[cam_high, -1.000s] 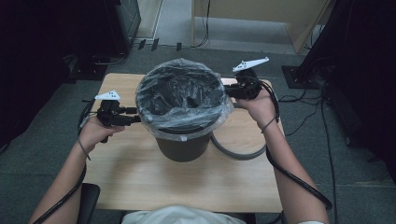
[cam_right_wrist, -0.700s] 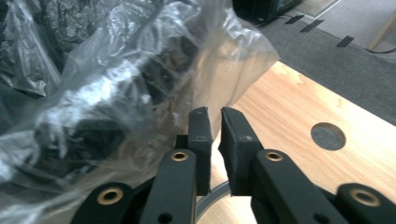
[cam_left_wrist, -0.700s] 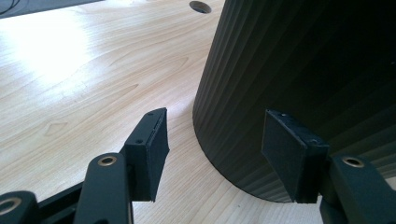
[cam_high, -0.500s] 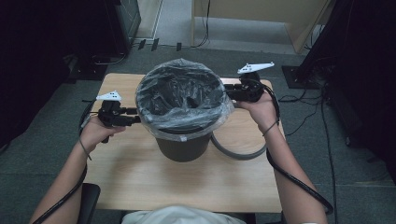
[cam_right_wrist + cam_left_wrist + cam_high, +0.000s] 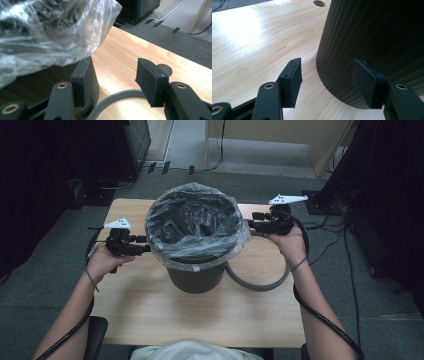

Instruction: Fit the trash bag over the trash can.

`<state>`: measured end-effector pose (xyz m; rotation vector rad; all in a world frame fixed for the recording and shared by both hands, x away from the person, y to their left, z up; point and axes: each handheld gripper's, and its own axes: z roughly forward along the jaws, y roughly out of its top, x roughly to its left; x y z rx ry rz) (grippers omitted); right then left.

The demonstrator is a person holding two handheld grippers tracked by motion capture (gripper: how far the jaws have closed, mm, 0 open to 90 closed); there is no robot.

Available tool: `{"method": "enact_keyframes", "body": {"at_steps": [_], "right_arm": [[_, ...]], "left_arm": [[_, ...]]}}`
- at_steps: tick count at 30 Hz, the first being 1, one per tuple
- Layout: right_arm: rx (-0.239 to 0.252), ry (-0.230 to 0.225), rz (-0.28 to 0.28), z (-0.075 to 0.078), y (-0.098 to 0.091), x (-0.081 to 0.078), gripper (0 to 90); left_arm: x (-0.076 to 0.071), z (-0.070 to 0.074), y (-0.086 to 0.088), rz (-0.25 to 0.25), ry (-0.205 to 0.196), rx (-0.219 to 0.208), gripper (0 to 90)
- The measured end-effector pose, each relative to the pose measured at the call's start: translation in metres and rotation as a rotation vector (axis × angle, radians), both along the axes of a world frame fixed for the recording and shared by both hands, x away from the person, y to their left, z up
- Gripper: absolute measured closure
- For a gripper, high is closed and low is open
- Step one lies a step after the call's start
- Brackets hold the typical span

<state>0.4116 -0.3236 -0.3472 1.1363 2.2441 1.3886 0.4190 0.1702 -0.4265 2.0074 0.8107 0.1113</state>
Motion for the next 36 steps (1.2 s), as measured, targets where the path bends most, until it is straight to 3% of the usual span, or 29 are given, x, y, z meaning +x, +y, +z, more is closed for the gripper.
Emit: {"method": "enact_keyframes", "body": {"at_steps": [9, 21, 36], "right_arm": [[-0.017, 0.001, 0.005, -0.016, -0.006, -0.001, 44.2], [0.006, 0.012, -0.027, -0.037, -0.01, -0.003, 37.4], [-0.038, 0.023, -0.036, -0.061, -0.016, -0.002, 33.6]], "left_arm": [[-0.001, -0.005, -0.001, -0.008, -0.024, 0.011, 38.8], [-0.001, -0.011, -0.001, -0.001, -0.056, 0.009, 37.0], [-0.003, -0.018, -0.002, 0.0, -0.095, 0.025, 36.4]]}}
